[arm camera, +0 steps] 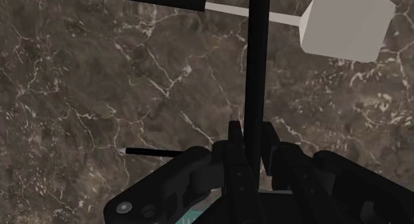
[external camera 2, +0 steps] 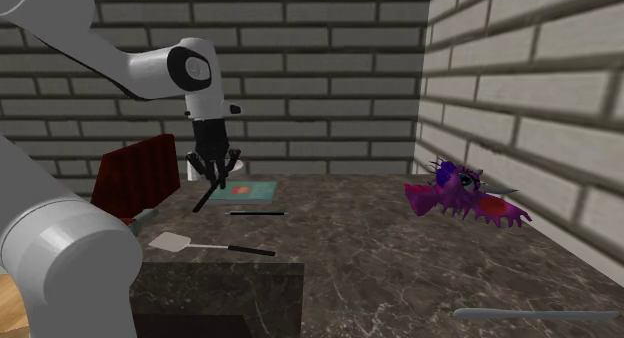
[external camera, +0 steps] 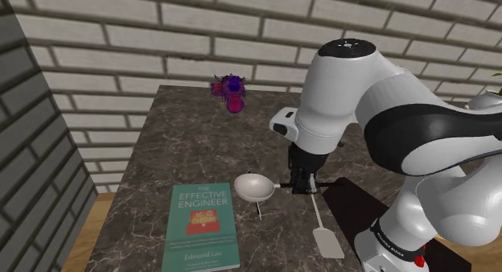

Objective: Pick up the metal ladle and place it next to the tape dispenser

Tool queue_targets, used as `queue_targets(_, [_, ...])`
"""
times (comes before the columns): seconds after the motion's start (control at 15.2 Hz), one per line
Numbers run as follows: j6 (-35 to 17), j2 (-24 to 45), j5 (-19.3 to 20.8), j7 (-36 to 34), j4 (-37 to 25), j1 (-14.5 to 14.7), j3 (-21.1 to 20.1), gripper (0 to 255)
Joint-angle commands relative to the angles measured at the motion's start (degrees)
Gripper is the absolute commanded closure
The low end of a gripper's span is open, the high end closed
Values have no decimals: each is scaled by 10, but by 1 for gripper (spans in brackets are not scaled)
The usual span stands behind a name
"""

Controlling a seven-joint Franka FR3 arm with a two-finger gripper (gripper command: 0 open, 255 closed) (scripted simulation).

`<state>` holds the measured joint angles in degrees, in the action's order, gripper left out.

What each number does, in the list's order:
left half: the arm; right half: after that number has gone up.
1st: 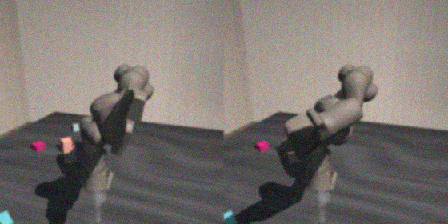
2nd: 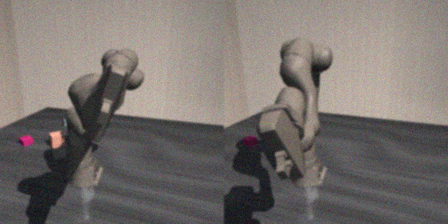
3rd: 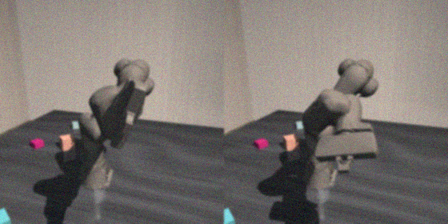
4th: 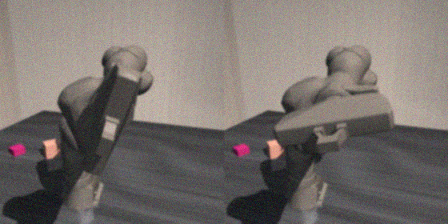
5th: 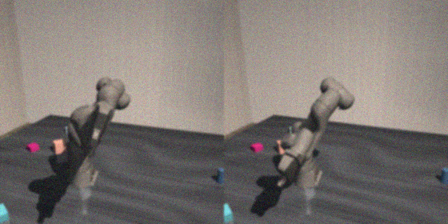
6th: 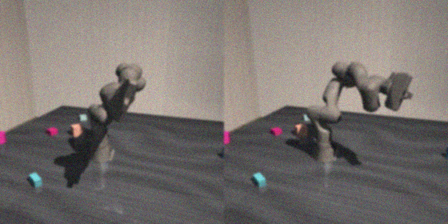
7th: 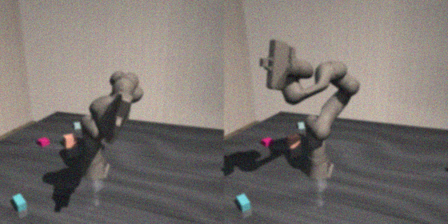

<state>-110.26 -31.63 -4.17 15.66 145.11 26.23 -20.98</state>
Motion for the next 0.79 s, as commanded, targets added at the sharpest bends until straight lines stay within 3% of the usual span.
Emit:
queue_targets(0.0, [-16,4,-1,-2,12,0,-3,255])
queue_targets(0.73, [-114,47,0,-17,69,-3,-21,255])
